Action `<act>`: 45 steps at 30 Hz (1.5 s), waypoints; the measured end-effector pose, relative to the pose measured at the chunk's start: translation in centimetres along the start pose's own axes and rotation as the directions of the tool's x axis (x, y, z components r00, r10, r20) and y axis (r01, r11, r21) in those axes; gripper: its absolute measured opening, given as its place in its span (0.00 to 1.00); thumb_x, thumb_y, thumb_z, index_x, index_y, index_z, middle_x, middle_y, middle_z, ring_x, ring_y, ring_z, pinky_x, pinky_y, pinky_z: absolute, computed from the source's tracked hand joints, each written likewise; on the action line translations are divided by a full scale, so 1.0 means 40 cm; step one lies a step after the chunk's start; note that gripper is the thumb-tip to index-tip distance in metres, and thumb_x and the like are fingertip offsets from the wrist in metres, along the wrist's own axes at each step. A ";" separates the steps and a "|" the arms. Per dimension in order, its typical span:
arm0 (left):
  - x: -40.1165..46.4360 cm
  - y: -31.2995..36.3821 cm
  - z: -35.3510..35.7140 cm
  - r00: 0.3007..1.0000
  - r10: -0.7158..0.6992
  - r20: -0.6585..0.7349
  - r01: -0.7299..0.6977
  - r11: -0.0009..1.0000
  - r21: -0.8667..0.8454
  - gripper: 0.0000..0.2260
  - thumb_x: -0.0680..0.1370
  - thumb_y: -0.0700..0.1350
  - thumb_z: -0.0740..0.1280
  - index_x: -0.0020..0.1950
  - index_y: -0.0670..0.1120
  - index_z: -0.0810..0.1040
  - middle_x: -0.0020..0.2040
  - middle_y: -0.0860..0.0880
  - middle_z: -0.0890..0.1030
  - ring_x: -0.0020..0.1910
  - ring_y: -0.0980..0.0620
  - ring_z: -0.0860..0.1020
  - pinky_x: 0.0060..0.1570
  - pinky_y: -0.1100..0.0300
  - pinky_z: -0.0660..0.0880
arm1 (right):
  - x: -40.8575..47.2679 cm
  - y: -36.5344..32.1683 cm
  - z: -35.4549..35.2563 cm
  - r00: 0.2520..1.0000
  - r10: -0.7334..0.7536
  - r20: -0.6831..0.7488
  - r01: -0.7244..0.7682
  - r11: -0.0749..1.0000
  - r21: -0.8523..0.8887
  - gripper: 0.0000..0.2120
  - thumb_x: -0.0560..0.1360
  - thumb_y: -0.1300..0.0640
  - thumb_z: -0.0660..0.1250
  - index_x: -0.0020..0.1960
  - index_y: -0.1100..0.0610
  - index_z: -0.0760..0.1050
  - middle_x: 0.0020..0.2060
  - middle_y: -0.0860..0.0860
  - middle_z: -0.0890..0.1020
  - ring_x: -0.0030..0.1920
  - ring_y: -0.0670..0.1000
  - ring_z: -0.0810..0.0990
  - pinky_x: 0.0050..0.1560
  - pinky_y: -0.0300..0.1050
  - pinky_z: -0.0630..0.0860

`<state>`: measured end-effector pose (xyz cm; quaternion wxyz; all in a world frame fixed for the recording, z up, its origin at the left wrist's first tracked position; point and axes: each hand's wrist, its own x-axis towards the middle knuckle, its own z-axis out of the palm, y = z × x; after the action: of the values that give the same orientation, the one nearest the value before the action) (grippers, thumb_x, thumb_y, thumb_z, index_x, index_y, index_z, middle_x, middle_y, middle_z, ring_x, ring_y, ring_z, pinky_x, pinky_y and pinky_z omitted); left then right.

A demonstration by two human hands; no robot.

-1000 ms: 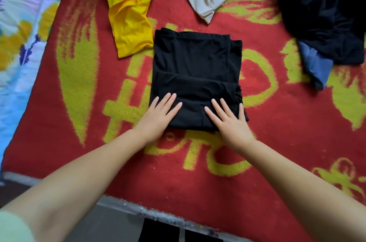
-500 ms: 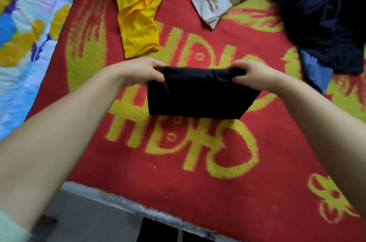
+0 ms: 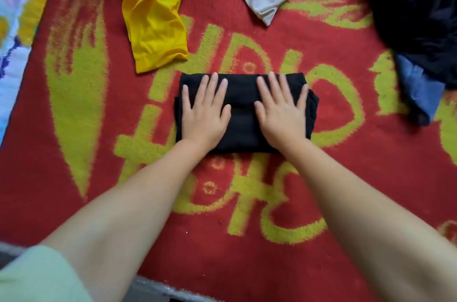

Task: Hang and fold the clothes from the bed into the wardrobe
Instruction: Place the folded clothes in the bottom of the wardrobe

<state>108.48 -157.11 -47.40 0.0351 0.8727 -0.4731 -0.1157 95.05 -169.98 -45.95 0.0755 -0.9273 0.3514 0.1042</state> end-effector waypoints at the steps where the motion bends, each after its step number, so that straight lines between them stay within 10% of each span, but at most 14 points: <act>1: -0.003 -0.025 0.002 1.000 -0.021 0.005 0.021 1.000 -0.008 0.25 0.82 0.54 0.51 0.78 0.50 0.54 0.79 0.49 0.53 0.78 0.51 0.50 0.72 0.39 0.43 | -0.001 0.039 0.000 0.998 0.056 0.020 -0.056 0.998 0.016 0.25 0.82 0.45 0.45 0.78 0.47 0.49 0.78 0.46 0.51 0.78 0.49 0.46 0.71 0.65 0.34; 7: -0.043 -0.163 -0.038 0.969 -0.239 0.057 0.242 0.968 -0.062 0.26 0.83 0.54 0.50 0.79 0.46 0.50 0.79 0.48 0.48 0.78 0.50 0.45 0.73 0.38 0.40 | -0.059 0.202 -0.048 0.953 0.272 0.134 -0.279 0.960 0.034 0.26 0.82 0.46 0.43 0.79 0.48 0.45 0.79 0.48 0.46 0.78 0.50 0.41 0.71 0.70 0.36; 13: -0.158 -0.029 -0.053 0.934 0.348 0.083 -0.355 0.931 0.089 0.36 0.75 0.58 0.59 0.78 0.47 0.50 0.78 0.42 0.51 0.78 0.46 0.50 0.70 0.34 0.47 | -0.197 0.055 -0.052 0.949 -0.305 0.082 0.303 0.952 0.032 0.38 0.70 0.54 0.65 0.78 0.50 0.55 0.78 0.54 0.53 0.77 0.58 0.45 0.66 0.77 0.45; 18: -0.120 0.007 -0.026 0.976 0.088 0.200 -0.123 0.978 0.170 0.42 0.76 0.44 0.65 0.78 0.52 0.38 0.78 0.45 0.37 0.77 0.44 0.37 0.70 0.34 0.42 | -0.117 0.012 -0.025 0.979 -0.003 0.201 0.009 1.000 -0.029 0.43 0.75 0.65 0.60 0.77 0.43 0.36 0.77 0.49 0.37 0.76 0.57 0.33 0.69 0.73 0.43; 25: -0.097 0.024 -0.200 0.898 0.014 0.439 -0.044 0.997 0.059 0.35 0.79 0.33 0.58 0.78 0.54 0.45 0.79 0.49 0.46 0.77 0.45 0.44 0.71 0.37 0.52 | -0.099 -0.014 -0.185 0.945 -0.014 0.327 -0.008 0.998 0.065 0.34 0.78 0.66 0.57 0.78 0.43 0.51 0.77 0.48 0.55 0.77 0.61 0.50 0.70 0.70 0.55; 36: -0.507 0.041 -0.583 0.951 -0.222 0.213 0.204 0.973 0.105 0.36 0.78 0.31 0.58 0.79 0.52 0.45 0.79 0.47 0.50 0.78 0.46 0.46 0.71 0.37 0.53 | -0.359 -0.166 -0.569 0.878 -0.418 0.235 0.444 0.893 -0.070 0.38 0.76 0.68 0.60 0.78 0.43 0.48 0.77 0.47 0.55 0.77 0.60 0.50 0.70 0.68 0.56; 45: -1.044 -0.042 -0.731 0.826 -0.563 0.028 0.562 0.827 0.025 0.36 0.76 0.29 0.55 0.79 0.52 0.47 0.78 0.48 0.52 0.77 0.47 0.48 0.71 0.39 0.53 | -0.656 -0.507 -0.708 0.612 -0.762 0.213 0.790 0.574 -0.216 0.38 0.76 0.67 0.60 0.78 0.43 0.47 0.76 0.46 0.56 0.77 0.58 0.50 0.71 0.67 0.55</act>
<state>94.79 -122.75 -12.24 -0.0156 0.9714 -0.1968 -0.1321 93.37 -144.31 -10.76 -0.0059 -0.9813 -0.1138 0.1553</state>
